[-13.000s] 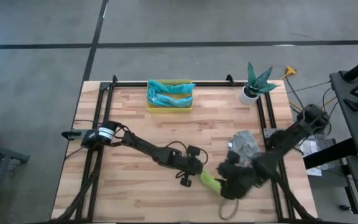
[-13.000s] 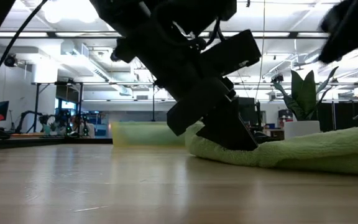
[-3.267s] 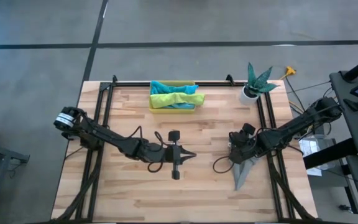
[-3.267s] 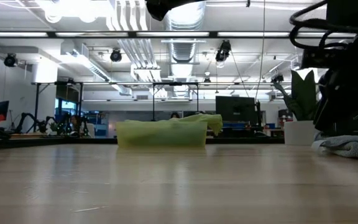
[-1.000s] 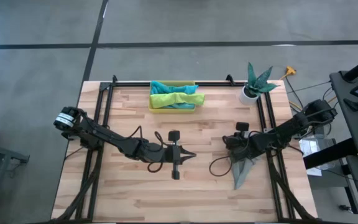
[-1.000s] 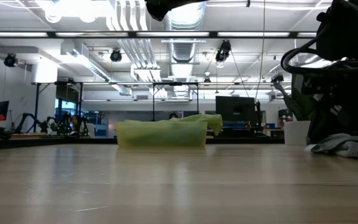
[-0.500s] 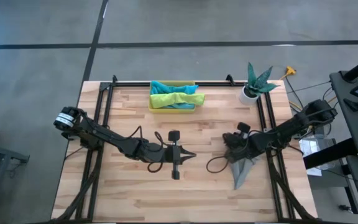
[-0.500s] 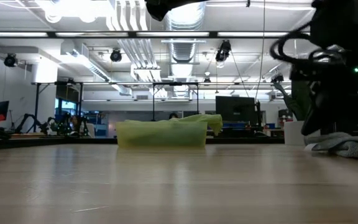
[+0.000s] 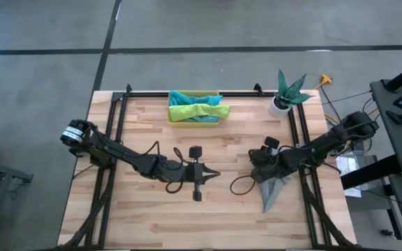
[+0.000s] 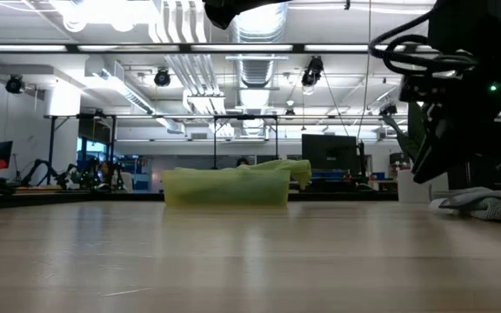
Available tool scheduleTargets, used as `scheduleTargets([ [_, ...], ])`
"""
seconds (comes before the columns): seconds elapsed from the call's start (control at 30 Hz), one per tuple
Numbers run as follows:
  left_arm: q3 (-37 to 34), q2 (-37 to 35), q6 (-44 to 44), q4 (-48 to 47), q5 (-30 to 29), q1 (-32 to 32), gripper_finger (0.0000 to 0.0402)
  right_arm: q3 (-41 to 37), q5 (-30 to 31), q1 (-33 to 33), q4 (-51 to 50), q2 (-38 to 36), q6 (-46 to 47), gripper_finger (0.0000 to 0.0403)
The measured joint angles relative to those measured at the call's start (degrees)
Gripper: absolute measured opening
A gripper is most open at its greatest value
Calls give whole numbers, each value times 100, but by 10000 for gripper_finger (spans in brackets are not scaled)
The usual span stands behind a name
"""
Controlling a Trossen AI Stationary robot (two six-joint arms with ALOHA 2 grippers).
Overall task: Roll microfiber towels into tight, uniform cylinder then place into a basket
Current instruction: Roll the gray towel
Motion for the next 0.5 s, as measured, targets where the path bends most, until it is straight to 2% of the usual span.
scheduleTargets([
  [0.23, 0, 0, -2, 2, 2, 4, 0, -204, 77, 0, -191, 0, 17, 190],
  [0.5, -2, 0, -2, 1, 2, 2, 0, -318, 80, 0, -172, 0, 1, 196],
])
